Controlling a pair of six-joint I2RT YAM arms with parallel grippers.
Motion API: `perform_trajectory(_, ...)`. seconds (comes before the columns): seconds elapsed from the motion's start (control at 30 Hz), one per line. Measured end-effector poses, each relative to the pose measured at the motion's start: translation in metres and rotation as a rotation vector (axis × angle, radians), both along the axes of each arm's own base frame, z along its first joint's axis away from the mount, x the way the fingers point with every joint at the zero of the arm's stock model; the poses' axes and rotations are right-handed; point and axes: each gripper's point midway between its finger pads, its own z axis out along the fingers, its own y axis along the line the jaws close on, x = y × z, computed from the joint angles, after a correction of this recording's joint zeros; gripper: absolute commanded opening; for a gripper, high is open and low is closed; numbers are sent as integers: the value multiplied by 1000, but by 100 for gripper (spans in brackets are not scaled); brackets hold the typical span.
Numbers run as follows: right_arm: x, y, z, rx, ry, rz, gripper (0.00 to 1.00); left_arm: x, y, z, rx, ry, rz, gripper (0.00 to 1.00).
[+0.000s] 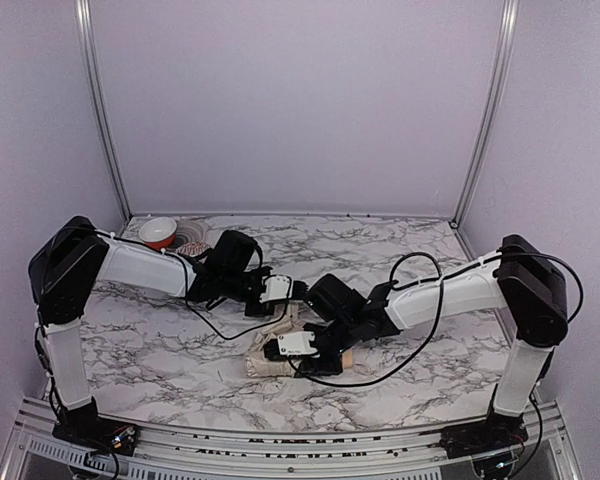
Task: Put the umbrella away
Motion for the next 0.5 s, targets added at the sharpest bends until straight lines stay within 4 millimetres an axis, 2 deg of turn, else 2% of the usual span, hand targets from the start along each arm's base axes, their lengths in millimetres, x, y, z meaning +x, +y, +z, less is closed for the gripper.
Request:
perform_trajectory(0.07,3,8,0,3,20,-11,0,8,3,-4,19,-18,40,0)
perform_trajectory(0.2,7,16,-1,9,84,-35,0,26,10,-16,53,-46,138,35)
perform_trajectory(0.33,8,19,-3,5,167,-56,0,61,22,0,27,-133,281,71)
perform_trajectory(0.4,11,19,-4,5,205,-69,0,79,29,12,9,-173,356,81)
perform_trajectory(0.5,13,18,-4,13,262,-80,0,102,46,25,-12,-208,475,87)
